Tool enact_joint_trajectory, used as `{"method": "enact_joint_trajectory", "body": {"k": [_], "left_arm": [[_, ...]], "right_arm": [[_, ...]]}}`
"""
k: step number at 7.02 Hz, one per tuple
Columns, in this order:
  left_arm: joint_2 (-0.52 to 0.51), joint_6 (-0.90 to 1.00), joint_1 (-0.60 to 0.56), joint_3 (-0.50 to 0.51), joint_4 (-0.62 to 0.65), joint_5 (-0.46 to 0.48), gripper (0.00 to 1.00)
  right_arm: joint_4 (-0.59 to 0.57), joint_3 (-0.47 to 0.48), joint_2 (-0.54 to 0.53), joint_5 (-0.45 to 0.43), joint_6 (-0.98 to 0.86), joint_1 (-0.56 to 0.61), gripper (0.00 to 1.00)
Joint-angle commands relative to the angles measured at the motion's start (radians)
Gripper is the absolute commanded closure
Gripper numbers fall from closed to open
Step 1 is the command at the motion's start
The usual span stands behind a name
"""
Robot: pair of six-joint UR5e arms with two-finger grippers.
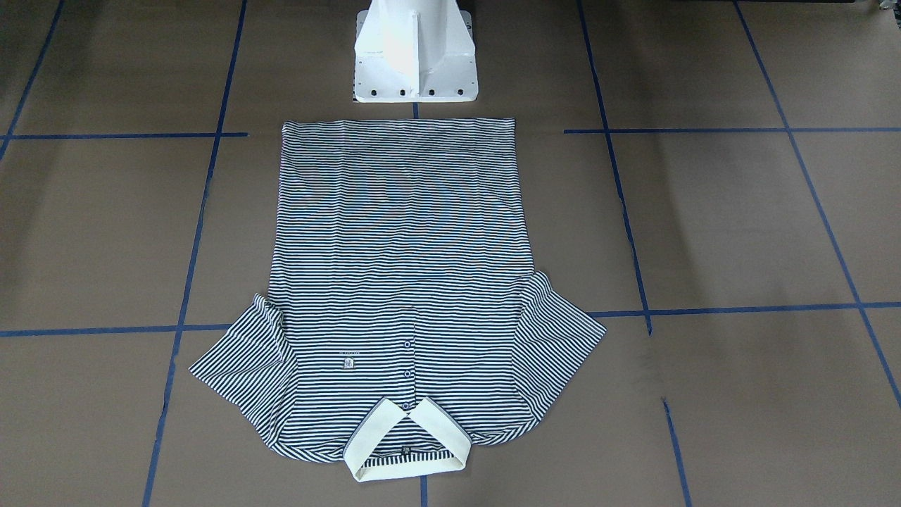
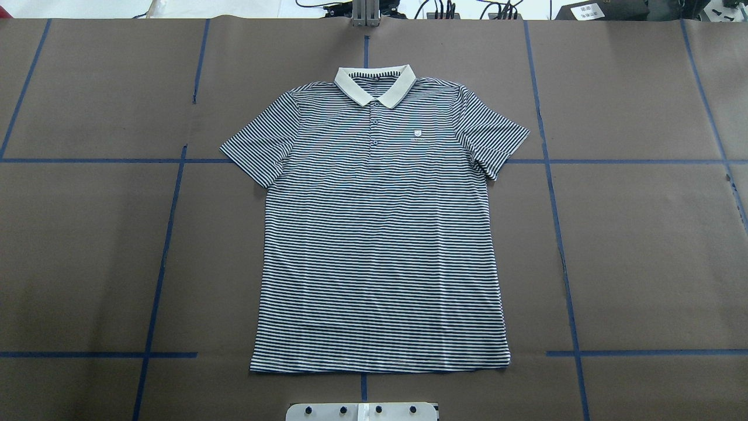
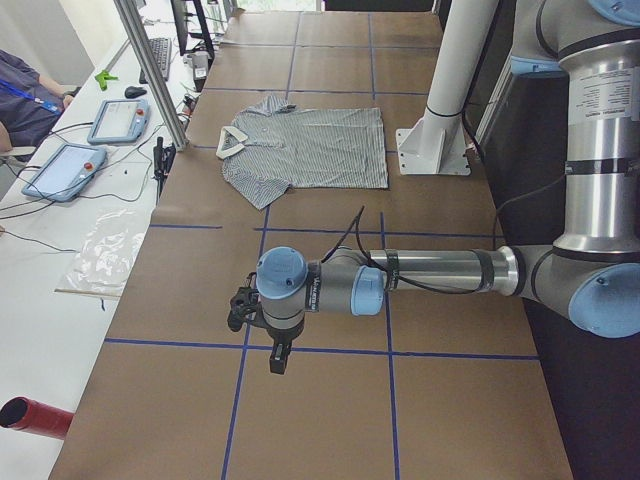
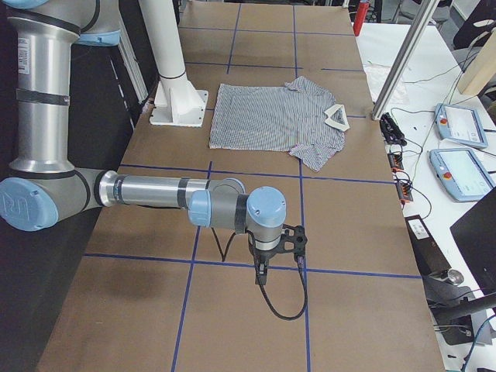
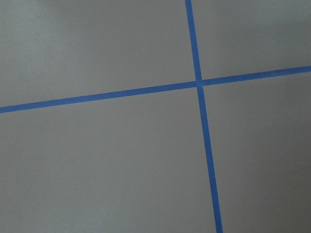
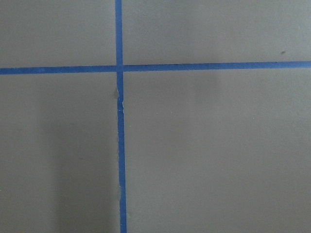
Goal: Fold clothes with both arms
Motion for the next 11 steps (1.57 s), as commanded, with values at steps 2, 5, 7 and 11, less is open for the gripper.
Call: {"method": "enact_joint_trajectory", "body": {"k": [2, 5, 7, 11], "left_arm": [[0.002, 0.002, 0.049, -0.001, -0.003, -0.009, 0.0], [-0.015, -0.011, 0.052, -0.006, -0.098, 0.009, 0.0], [-0.143, -0.041, 0.052, 0.009, -0.228, 0.009, 0.0], [-0.235, -0.236, 0.119, 0.023, -0.566, 0.004, 0.0]], "right_arm": [[0.0, 0.0, 0.001, -0.002, 0.009, -0.011, 0.0], [0.171, -0.008, 0.04, -0.006, 0.014, -0.06, 0.0], [0.278, -0.056, 0.128, 0.0, 0.096, -0.06, 0.0], [0.359, -0.097, 0.272, 0.038, 0.281, -0.15, 0.0]]}}
